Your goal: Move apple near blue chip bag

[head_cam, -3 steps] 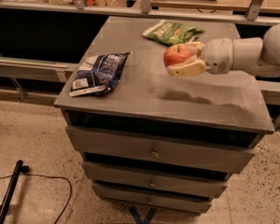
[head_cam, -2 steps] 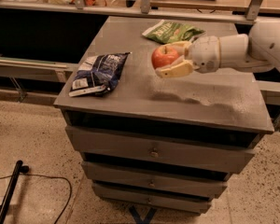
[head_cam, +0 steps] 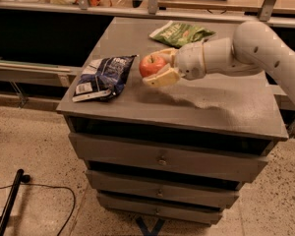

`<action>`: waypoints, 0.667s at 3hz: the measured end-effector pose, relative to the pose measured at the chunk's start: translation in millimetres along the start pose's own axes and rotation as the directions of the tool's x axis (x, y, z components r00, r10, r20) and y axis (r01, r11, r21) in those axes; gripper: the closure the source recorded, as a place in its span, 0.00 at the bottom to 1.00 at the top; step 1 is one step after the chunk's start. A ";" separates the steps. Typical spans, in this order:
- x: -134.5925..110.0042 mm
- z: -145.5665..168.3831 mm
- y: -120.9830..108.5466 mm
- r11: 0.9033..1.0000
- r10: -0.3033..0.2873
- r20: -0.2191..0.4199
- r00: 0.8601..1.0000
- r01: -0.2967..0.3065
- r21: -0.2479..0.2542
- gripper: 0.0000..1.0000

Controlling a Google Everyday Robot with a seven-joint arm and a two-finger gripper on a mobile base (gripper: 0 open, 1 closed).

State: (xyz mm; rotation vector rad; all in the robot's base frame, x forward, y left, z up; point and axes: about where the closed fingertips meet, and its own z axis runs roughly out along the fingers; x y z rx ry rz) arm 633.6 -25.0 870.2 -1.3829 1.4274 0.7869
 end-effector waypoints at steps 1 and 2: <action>4.1 19.9 8.2 1.000 0.014 -0.029 0.999 -0.014 -0.024 1.00; 10.7 32.7 14.8 0.998 0.028 -0.047 0.999 -0.030 -0.048 1.00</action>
Offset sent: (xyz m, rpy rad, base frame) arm -0.0101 0.0355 -0.0374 -0.0673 0.0816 0.0357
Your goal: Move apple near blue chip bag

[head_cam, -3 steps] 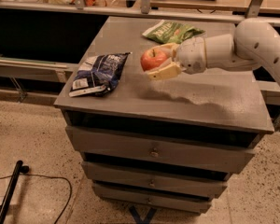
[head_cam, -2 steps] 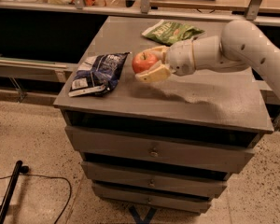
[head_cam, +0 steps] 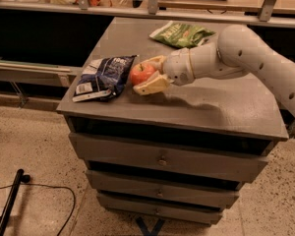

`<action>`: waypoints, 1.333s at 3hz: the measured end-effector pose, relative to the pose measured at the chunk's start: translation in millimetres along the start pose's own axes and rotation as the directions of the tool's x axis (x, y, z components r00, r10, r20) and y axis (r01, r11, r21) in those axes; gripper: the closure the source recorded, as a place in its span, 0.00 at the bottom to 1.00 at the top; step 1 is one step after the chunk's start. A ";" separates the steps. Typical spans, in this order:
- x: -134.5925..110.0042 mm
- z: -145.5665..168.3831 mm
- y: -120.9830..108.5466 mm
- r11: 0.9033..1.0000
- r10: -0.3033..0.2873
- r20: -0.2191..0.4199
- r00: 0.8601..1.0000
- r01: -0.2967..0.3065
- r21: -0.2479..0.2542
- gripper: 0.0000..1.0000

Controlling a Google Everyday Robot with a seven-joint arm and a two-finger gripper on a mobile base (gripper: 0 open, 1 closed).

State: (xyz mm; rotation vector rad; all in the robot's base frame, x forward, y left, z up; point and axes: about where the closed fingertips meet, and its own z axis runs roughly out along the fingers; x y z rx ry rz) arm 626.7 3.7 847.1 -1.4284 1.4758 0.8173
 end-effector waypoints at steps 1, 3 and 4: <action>5.0 9.0 0.3 1.000 0.018 -0.007 1.000 -0.018 -0.008 1.00; 2.2 14.7 -7.8 0.997 0.073 0.041 0.996 -0.073 0.000 0.65; 2.1 11.9 -12.8 0.995 0.097 0.058 0.994 -0.098 0.014 0.41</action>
Offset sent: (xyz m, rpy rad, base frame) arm 0.0135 0.0113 -0.0035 0.0782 0.0605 -0.0273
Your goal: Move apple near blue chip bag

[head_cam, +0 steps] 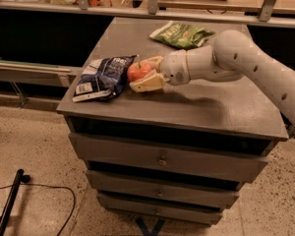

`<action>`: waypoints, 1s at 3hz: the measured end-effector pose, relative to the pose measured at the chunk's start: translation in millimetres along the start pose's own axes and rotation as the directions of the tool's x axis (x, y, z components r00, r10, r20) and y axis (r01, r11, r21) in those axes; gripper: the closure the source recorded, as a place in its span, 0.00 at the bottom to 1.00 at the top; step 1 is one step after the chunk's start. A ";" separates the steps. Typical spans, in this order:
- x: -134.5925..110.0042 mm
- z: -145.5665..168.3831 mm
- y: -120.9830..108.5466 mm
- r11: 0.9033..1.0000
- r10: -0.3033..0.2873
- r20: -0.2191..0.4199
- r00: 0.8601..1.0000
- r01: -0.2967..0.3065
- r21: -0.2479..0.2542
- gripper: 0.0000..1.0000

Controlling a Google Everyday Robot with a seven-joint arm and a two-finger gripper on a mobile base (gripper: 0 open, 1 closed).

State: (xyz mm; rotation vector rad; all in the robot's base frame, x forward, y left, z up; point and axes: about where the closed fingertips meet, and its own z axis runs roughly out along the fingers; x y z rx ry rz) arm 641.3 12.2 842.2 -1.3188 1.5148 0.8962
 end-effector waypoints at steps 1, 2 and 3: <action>-1.3 -3.8 -2.9 1.000 0.003 0.015 1.000 -0.003 0.004 0.17; -3.0 -6.5 -2.9 1.000 -0.004 0.030 1.000 0.004 -0.002 0.00; -4.3 -7.1 -1.1 1.000 -0.009 0.042 0.999 0.009 -0.016 0.00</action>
Offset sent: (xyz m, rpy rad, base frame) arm 0.0024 -0.0148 0.0092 0.0455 -0.0186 0.0053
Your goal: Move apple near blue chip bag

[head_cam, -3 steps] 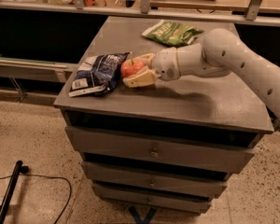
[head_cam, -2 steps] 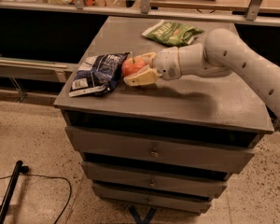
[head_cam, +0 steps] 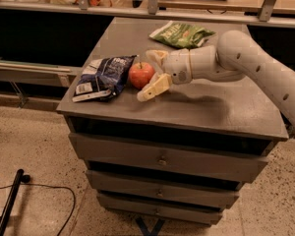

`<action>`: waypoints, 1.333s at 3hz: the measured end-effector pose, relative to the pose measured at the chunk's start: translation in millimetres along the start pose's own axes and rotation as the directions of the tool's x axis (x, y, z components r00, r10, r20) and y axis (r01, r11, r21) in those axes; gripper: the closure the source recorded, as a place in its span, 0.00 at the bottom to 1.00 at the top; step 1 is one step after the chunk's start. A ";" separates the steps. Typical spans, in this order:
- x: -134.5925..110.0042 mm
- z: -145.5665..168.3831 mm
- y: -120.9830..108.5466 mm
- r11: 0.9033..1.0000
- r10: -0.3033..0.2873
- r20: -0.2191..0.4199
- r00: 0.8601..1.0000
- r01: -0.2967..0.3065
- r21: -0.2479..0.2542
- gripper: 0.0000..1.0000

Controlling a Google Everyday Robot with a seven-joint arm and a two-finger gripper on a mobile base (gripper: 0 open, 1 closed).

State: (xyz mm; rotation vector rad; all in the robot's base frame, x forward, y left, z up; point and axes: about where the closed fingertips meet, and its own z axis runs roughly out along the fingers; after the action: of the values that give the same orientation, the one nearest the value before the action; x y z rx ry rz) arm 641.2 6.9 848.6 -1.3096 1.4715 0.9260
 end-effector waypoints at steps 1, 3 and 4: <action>-0.7 -5.2 -1.5 1.000 0.004 0.016 1.000 -0.004 0.006 0.00; 4.1 -70.8 -32.4 0.980 0.068 0.101 0.993 -0.086 0.182 0.00; 14.6 -120.4 -50.5 0.941 0.102 0.137 0.985 -0.140 0.306 0.00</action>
Offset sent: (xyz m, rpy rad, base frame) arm 0.0222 -0.0707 0.0175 0.1075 0.0044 -0.1814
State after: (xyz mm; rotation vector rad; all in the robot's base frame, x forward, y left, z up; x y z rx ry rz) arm 672.6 -118.6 871.2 -0.9235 1.5464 0.7927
